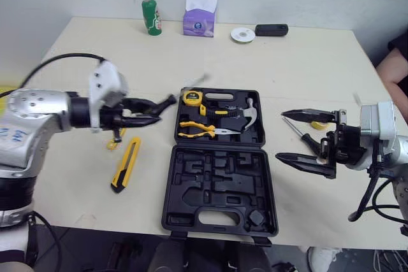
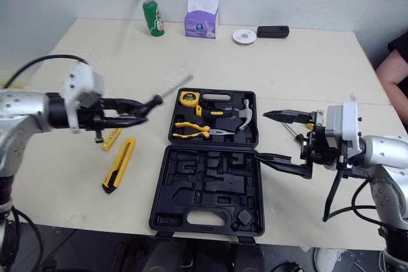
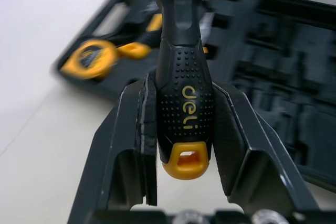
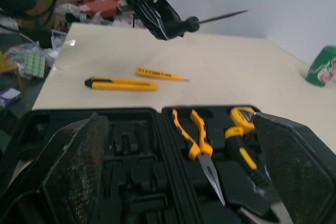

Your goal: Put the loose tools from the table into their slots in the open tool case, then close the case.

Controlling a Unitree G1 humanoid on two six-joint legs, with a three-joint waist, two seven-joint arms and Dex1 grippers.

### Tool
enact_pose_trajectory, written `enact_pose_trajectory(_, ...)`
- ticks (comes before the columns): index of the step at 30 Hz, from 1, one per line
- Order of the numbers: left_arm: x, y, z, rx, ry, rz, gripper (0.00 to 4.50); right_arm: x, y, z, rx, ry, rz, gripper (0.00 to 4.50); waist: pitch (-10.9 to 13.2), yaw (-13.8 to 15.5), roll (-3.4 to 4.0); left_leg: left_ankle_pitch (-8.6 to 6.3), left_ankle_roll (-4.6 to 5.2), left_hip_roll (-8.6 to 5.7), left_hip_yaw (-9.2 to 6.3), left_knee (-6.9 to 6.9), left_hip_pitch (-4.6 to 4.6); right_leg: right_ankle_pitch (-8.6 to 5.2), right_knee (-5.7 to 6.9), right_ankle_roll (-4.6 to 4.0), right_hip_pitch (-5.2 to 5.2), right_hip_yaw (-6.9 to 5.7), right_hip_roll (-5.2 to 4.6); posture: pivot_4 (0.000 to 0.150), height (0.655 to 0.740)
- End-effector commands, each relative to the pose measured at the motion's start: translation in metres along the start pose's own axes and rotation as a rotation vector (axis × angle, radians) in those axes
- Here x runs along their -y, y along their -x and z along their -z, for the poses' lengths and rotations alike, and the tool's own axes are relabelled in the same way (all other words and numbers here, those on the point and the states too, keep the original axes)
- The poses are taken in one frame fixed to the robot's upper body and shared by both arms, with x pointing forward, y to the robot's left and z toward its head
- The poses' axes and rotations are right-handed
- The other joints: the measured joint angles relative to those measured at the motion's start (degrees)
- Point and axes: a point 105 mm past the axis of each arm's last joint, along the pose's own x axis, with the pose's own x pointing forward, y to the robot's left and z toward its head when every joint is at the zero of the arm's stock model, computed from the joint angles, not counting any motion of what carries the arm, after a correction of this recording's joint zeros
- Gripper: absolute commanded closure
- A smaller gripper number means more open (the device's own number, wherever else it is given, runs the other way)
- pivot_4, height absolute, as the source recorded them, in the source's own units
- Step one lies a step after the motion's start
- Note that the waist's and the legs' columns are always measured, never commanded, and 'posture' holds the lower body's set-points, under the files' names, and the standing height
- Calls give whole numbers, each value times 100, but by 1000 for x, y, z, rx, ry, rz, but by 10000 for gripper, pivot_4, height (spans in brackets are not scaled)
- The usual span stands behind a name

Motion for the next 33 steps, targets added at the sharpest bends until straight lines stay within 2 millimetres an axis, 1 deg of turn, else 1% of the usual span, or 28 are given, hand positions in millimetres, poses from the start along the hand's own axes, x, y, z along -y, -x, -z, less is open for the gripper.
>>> enact_pose_trajectory(1, 23, -23, -10, -34, -137, 169, 34955, -1, 8, -3, -40, 30, 14, 0, 0, 11, 0, 0, 0, 1, 0, 2, -1, 0, 0, 0, 0, 1, 3, 1500, 7400)
enact_pose_trajectory(4, 30, -43, -4, -112, -153, 238, 34955, -3, 12, 5, -72, 1, 26, 0, 0, 16, 0, 1, 2, 2, 0, 4, -2, 1, -1, 2, 1, 4, 7, 1500, 7400)
enact_pose_trajectory(5, 29, -52, 2, -157, -171, 242, 34955, -5, 14, 10, -94, -13, 32, 0, 0, 15, 0, 1, 3, 2, 0, 4, -1, 2, -1, 3, 2, 4, 9, 1500, 7400)
enact_pose_trajectory(7, 28, -63, 8, -215, -192, 238, 34955, -8, 16, 17, -125, -27, 38, 0, 0, 17, 0, 2, 3, 3, 0, 4, -1, 2, -1, 3, 2, 5, 12, 1500, 7400)
enact_pose_trajectory(9, 28, -70, 11, -260, -192, 245, 34955, -11, 18, 20, -140, -39, 47, 0, 1, 7, 0, 2, 4, 3, 1, 4, -2, 2, -2, 4, 2, 5, 14, 1500, 7400)
enact_pose_trajectory(11, 26, -75, 17, -356, -236, 245, 34955, -15, 19, 22, -149, -68, 54, 0, 1, 3, -1, 2, 4, 6, 1, 5, -2, 2, -2, 4, 1, 5, 19, 1500, 7400)
enact_pose_trajectory(15, 27, -90, 12, -425, -283, 254, 34955, -23, 17, 26, -165, -93, 47, 0, 1, 22, -1, 2, 4, 11, -1, 10, -2, 2, -1, 4, 2, 7, 24, 1500, 7400)
enact_pose_trajectory(17, 28, -92, 15, -472, -311, 268, 34955, -24, 16, 26, -162, -93, 54, 0, 1, 17, 0, 2, 5, 10, -4, 16, -9, 3, -3, 5, 2, 12, 23, 1500, 7400)
enact_pose_trajectory(20, 26, -100, 12, -480, -298, 240, 34955, -25, 14, 24, -159, -92, 60, 0, 1, 16, 0, 1, 6, 10, -5, 16, -8, 3, -4, 6, 2, 16, 25, 1500, 7400)
enact_pose_trajectory(24, 26, -103, 14, -520, -282, 234, 34955, -26, 11, 19, -130, -86, 65, 0, 1, 14, -1, 2, 6, 11, -10, 23, -12, 3, -1, 6, 2, 14, 26, 1500, 7400)
enact_pose_trajectory(33, 25, -100, 17, -574, -266, 234, 34955, -28, 9, 19, -131, -84, 77, 0, 1, 17, 0, 2, 6, 11, -11, 26, -12, 3, 0, 6, 3, 15, 25, 1500, 7400)
